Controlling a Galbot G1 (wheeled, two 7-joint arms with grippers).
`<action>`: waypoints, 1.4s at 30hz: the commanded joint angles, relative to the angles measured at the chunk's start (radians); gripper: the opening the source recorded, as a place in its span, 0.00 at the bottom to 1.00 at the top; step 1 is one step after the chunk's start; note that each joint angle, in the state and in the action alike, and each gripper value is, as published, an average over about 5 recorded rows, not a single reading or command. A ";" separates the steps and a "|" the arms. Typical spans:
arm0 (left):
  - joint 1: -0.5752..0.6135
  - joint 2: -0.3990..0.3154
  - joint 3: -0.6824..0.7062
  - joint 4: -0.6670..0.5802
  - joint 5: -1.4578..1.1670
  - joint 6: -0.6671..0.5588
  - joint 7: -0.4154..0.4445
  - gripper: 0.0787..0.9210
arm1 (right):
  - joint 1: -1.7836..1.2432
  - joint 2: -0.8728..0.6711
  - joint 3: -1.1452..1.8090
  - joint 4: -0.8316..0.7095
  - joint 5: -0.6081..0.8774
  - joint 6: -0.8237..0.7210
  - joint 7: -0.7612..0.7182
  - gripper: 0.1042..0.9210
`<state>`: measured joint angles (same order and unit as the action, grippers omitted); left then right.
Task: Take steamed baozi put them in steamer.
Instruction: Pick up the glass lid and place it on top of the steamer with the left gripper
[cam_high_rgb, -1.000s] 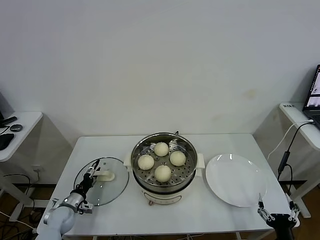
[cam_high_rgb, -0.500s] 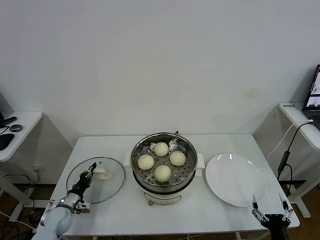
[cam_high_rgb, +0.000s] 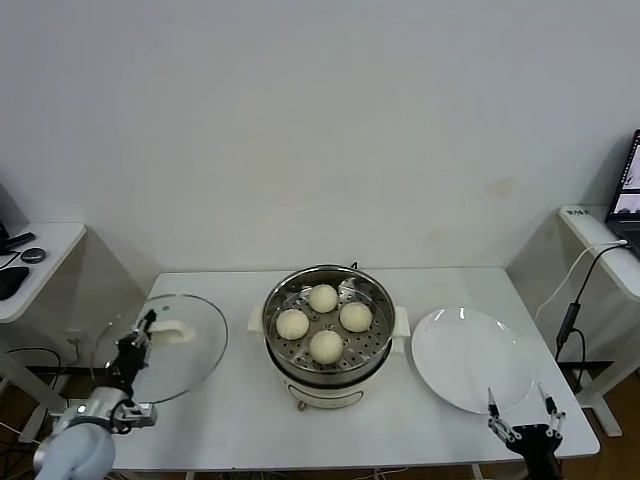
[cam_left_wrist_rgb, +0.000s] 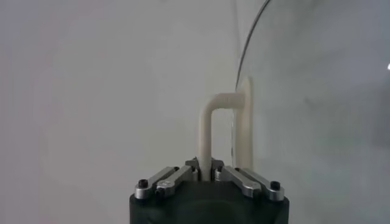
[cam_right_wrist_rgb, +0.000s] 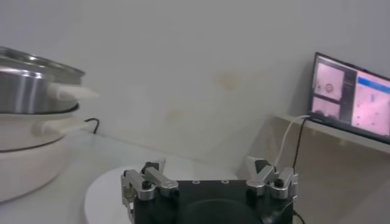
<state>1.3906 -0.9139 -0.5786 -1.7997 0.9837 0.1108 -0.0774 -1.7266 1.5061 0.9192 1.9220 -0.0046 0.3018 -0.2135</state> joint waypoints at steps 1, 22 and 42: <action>0.063 0.110 -0.007 -0.434 -0.174 0.326 0.212 0.11 | 0.008 -0.006 -0.045 -0.021 -0.036 0.018 0.003 0.88; -0.477 -0.186 0.660 -0.283 0.209 0.523 0.419 0.11 | 0.092 0.064 -0.141 -0.133 -0.229 0.056 0.059 0.88; -0.503 -0.416 0.746 -0.099 0.456 0.507 0.455 0.11 | 0.081 0.068 -0.149 -0.132 -0.235 0.066 0.064 0.88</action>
<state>0.9234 -1.2193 0.1085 -1.9624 1.3122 0.6007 0.3505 -1.6486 1.5710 0.7753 1.7976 -0.2264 0.3642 -0.1519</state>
